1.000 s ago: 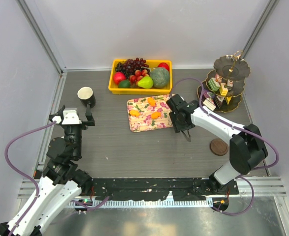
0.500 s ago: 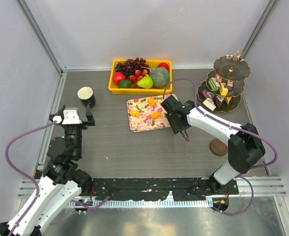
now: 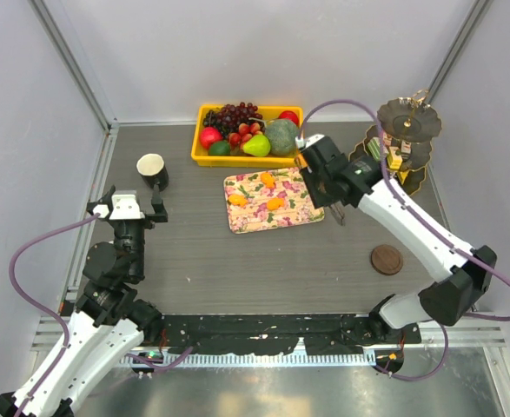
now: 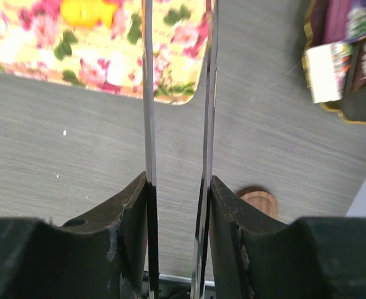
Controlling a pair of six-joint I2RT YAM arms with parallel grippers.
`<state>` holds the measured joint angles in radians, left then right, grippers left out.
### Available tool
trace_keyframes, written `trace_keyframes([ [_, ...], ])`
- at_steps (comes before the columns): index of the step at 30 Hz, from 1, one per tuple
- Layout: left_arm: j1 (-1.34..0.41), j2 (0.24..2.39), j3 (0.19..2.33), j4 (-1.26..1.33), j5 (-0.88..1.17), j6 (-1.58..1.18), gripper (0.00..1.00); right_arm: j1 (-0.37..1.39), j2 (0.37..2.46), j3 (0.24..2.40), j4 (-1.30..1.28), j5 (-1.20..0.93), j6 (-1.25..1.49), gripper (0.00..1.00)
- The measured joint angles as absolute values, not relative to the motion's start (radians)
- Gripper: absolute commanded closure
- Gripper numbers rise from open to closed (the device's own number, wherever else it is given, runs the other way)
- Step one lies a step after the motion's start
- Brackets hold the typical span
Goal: Serve the afternoon tea
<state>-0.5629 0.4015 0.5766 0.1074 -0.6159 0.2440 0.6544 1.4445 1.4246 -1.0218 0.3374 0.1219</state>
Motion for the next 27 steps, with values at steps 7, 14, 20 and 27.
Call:
trace_keyframes([
  [7,-0.563,0.402,0.577,0.107,-0.616,0.244,0.01,0.52,1.394,1.642,-1.109,0.393,0.085,0.68],
  [14,-0.563,0.402,0.577,0.107,-0.616,0.244,0.01,0.305,1.381,1.724,-1.128,0.448,0.048,0.68],
  [20,-0.563,0.401,0.577,0.107,-0.616,0.244,0.01,0.176,1.424,1.73,-1.092,0.447,0.025,0.68],
  [27,-0.563,0.401,0.577,0.107,-0.616,0.244,0.01,0.115,1.53,1.73,-1.022,0.442,0.016,0.57],
])
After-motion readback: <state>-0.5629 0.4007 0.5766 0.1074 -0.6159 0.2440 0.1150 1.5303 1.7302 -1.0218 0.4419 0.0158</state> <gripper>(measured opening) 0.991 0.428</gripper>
